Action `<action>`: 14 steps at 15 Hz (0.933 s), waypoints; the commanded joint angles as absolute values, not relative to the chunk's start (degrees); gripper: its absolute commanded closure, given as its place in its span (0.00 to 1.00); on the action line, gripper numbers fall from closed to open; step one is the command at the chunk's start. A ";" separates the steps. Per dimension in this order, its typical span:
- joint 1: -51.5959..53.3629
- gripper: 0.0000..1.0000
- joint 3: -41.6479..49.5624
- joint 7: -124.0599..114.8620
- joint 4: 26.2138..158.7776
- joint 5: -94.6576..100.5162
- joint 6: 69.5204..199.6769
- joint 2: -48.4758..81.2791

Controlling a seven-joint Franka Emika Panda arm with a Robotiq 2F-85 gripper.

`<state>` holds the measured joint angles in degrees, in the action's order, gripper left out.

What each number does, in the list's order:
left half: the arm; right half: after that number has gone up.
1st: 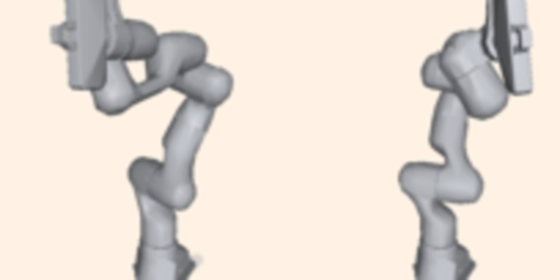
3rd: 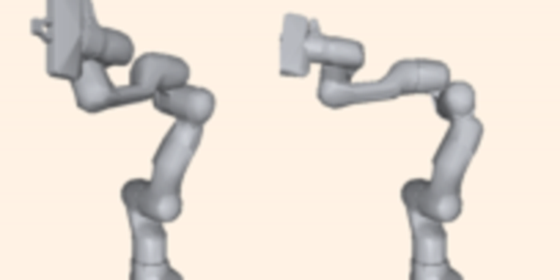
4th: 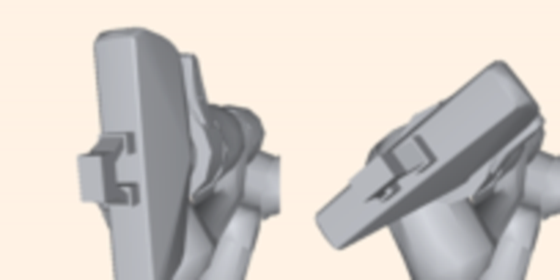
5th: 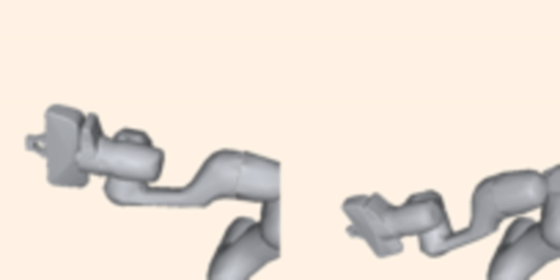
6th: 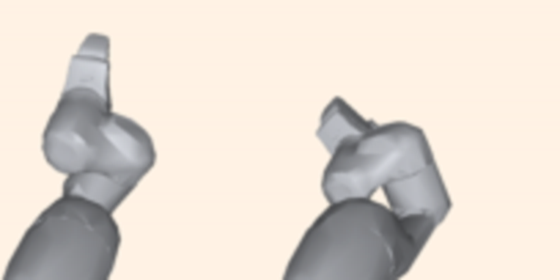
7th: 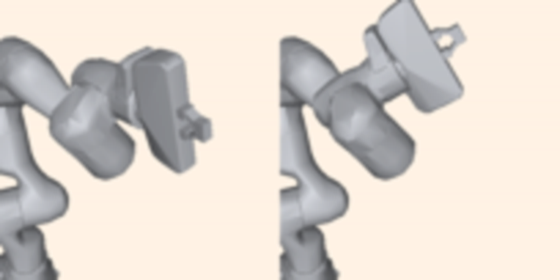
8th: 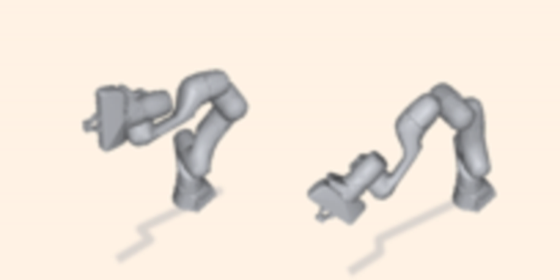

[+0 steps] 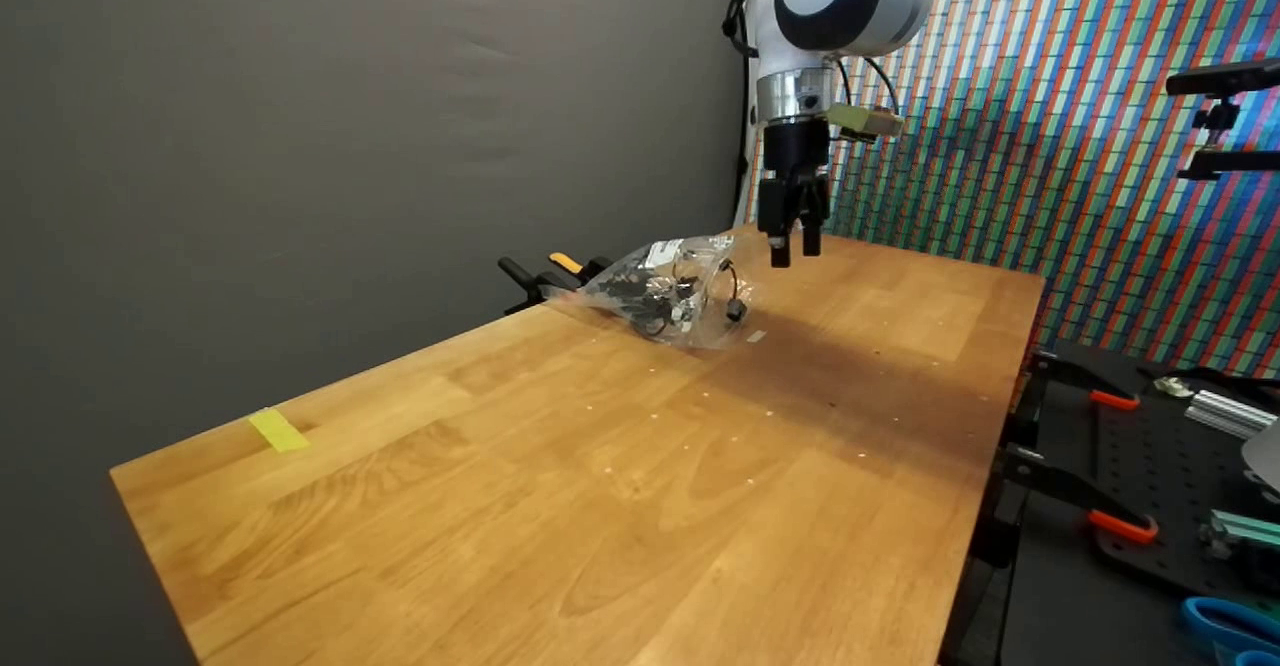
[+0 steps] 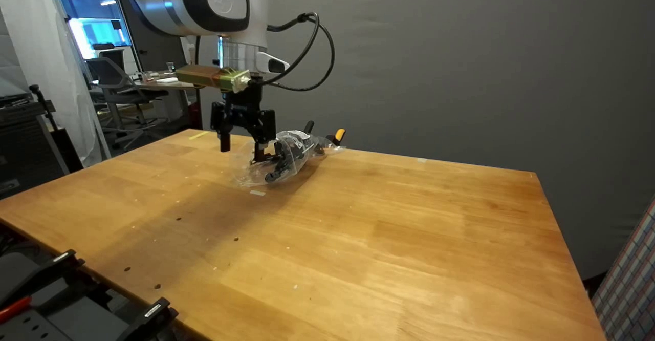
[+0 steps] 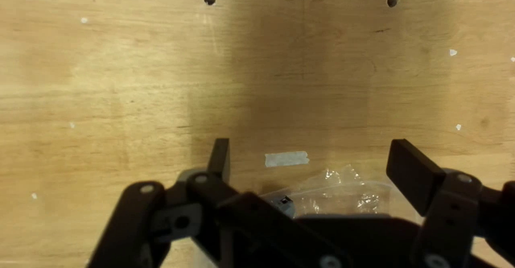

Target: Remove the cable from the plastic and put it on the table

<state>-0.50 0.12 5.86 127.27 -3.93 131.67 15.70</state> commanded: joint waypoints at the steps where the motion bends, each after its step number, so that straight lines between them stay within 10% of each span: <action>1: 0.76 0.00 0.32 3.19 124.44 0.34 135.18 19.90; 14: 0.51 0.00 0.33 -1.82 117.68 -1.37 141.82 26.70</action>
<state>0.44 0.92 -0.03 121.61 -0.30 142.17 25.08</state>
